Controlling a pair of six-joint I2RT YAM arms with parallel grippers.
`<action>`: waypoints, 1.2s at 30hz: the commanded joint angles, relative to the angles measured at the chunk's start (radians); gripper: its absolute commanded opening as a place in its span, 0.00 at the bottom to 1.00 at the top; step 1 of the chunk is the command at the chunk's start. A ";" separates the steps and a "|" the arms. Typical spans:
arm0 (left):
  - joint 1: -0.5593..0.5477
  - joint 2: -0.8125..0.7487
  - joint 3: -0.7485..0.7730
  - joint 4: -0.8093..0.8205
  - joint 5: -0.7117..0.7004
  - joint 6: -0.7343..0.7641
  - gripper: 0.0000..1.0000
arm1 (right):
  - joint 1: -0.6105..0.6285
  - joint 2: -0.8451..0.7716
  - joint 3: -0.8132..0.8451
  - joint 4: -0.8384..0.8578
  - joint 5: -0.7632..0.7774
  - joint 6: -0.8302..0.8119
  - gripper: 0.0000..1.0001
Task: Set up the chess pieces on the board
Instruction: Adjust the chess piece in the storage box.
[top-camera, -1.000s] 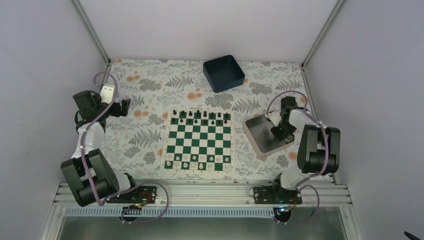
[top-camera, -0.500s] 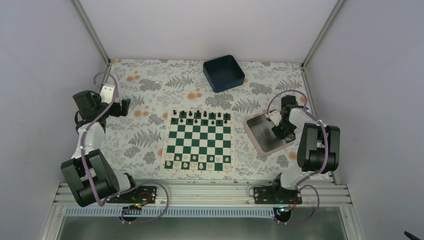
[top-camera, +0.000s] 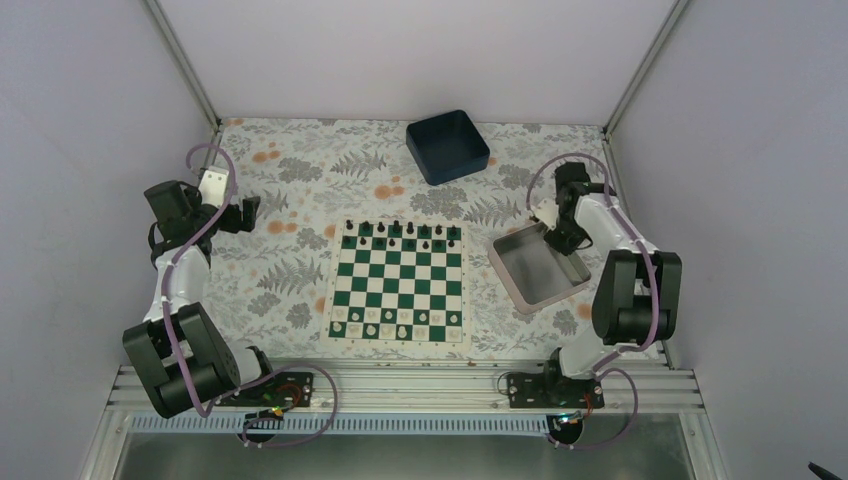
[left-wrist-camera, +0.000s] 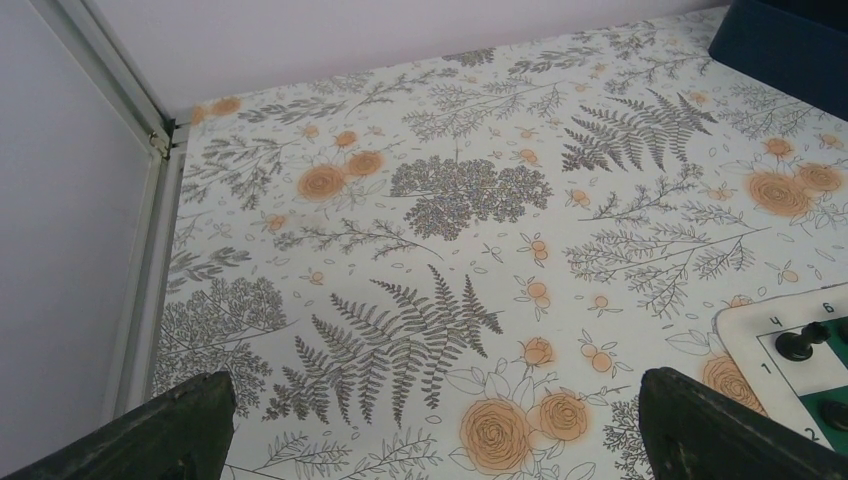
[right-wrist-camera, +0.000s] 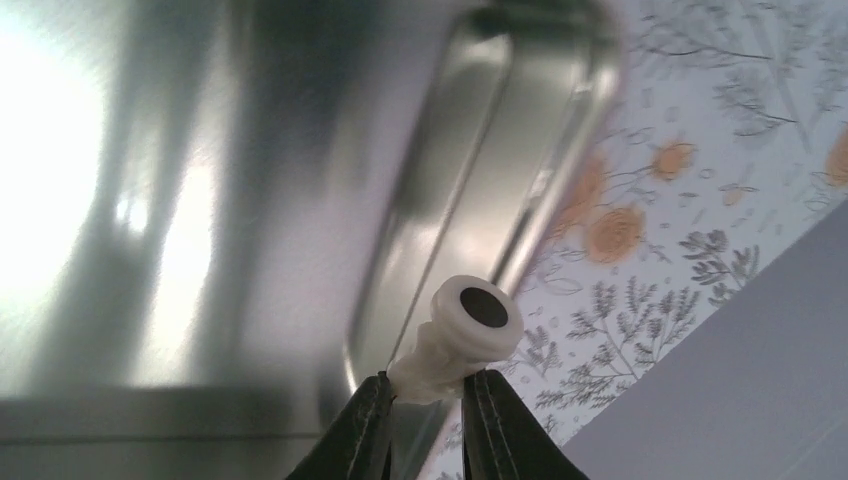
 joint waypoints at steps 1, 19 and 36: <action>0.007 -0.011 0.027 0.005 0.028 -0.008 1.00 | 0.067 -0.004 0.016 -0.168 0.078 -0.075 0.13; 0.008 -0.019 0.026 0.004 0.034 -0.005 1.00 | 0.268 0.207 0.064 -0.404 0.311 -0.208 0.15; 0.012 -0.009 0.023 0.010 0.029 -0.004 1.00 | 0.305 0.304 0.135 -0.405 0.396 -0.244 0.20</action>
